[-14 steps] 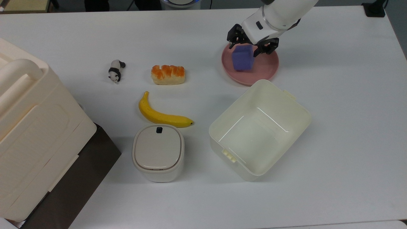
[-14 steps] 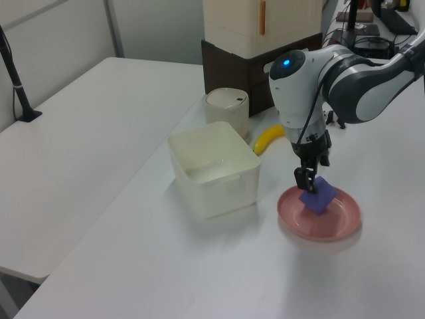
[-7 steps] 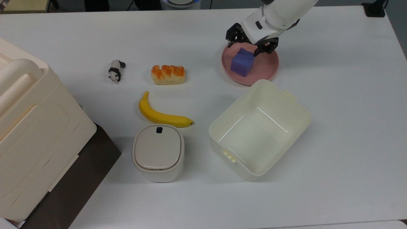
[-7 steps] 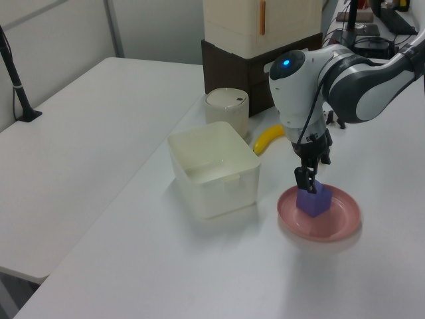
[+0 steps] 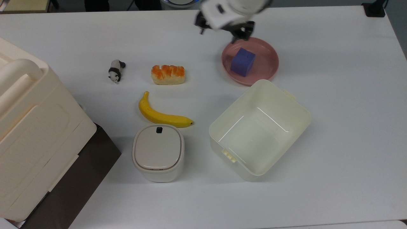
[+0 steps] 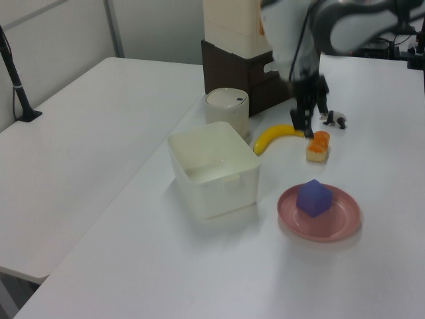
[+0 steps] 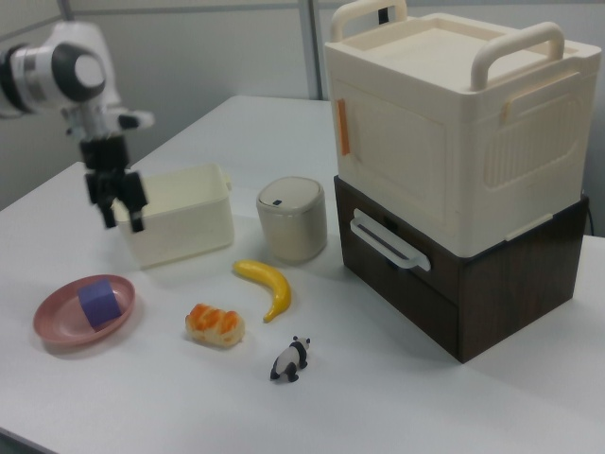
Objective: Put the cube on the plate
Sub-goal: 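Open the gripper and lift it away from the cube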
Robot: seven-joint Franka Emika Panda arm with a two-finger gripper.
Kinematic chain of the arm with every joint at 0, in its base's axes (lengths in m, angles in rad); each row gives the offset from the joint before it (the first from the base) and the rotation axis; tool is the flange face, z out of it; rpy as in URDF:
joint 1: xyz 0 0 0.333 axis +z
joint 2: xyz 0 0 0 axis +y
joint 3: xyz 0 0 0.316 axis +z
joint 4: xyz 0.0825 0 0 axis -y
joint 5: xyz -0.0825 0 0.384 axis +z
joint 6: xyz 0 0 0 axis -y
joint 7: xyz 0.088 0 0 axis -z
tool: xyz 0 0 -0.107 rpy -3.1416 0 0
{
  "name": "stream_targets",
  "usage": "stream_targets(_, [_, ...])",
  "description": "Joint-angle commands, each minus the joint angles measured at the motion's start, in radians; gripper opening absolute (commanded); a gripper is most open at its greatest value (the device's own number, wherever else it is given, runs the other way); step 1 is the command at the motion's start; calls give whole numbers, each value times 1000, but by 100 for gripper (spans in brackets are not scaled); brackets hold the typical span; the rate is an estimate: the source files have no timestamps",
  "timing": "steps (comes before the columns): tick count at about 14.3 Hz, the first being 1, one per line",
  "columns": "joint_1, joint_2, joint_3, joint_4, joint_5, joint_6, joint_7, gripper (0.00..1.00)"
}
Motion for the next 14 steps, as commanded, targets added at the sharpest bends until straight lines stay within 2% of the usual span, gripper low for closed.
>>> stream_targets(1, [-13,-110,-142,40,45,-30,-135,100])
stream_targets(4, [-13,-184,-264,41,45,-18,-239,100])
stream_targets(5, [-15,-218,-328,41,47,-15,-304,100])
stream_targets(6, [-13,-235,-368,41,47,-1,-338,100])
stream_targets(7, [-13,-264,-429,33,48,49,-385,100])
stream_targets(9, [-7,-275,-503,21,74,143,-409,100])
stream_targets(10, [-2,-275,-524,1,85,196,-409,100])
stream_targets(13, [24,-278,-522,-97,88,344,-416,100])
stream_targets(14, [34,-276,-523,-104,88,361,-428,100])
